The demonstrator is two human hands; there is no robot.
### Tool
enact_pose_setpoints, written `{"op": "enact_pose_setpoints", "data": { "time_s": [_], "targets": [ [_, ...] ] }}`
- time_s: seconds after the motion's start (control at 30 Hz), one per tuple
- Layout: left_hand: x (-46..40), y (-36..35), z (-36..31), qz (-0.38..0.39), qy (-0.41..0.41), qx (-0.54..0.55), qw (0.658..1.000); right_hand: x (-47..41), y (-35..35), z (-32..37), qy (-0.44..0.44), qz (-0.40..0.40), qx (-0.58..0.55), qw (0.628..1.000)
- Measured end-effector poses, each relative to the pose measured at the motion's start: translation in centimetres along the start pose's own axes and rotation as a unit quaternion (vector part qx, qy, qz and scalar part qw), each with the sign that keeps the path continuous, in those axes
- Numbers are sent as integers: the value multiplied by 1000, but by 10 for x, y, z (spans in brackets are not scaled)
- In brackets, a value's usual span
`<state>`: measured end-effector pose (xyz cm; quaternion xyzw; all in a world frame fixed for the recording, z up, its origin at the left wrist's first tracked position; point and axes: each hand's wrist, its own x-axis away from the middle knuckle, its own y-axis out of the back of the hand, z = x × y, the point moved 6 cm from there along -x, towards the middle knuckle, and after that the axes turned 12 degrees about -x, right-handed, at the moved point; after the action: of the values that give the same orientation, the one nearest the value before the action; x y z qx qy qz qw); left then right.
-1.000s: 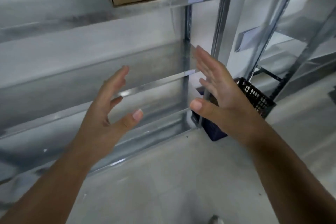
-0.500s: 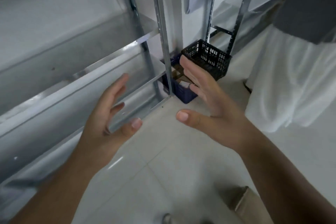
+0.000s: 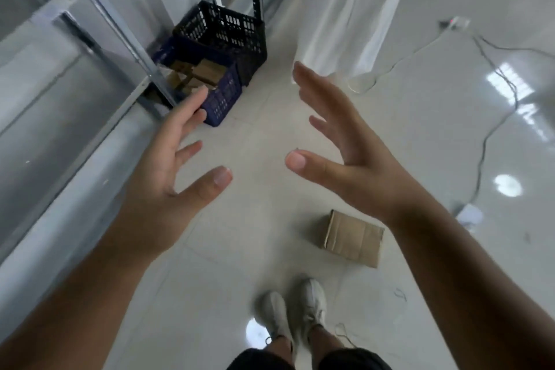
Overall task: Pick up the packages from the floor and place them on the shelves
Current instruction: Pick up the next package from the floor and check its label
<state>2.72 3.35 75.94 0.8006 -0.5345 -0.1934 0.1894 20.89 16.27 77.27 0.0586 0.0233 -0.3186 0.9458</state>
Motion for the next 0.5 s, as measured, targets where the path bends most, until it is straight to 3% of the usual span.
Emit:
{"op": "enact_pose_setpoints", "data": {
  "time_s": [0.17,0.5],
  "targets": [
    [-4,-47,18,68,-11,-11,998,35,23,-29,-36,-44,3,998],
    [0,-130,-7,103,1,-23,994,96,98,-60,-38,-75,-12,996]
  ]
}}
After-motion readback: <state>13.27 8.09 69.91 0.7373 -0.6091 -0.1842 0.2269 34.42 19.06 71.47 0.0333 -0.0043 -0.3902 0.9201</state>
